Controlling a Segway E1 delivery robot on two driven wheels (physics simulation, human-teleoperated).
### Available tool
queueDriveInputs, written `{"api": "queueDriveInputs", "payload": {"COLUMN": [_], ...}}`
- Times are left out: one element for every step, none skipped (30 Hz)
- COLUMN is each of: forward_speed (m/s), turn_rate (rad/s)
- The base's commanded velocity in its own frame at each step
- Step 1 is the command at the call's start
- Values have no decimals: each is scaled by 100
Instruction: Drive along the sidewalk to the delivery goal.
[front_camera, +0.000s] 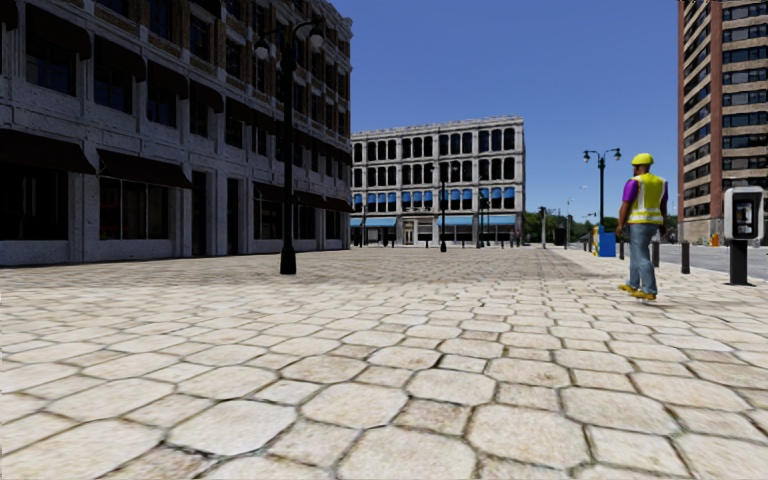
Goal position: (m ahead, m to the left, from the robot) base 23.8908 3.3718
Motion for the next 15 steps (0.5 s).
{"api": "queueDriveInputs", "payload": {"forward_speed": [200, 200, 200, 200, 200, 200, 200, 200, 200, 200, 200, 200, 200, 200, 200], "turn_rate": [0, 0, 0, 0, 0, 0, 0, 0, 0, 0, 0, 0, 0, 0, 0]}}
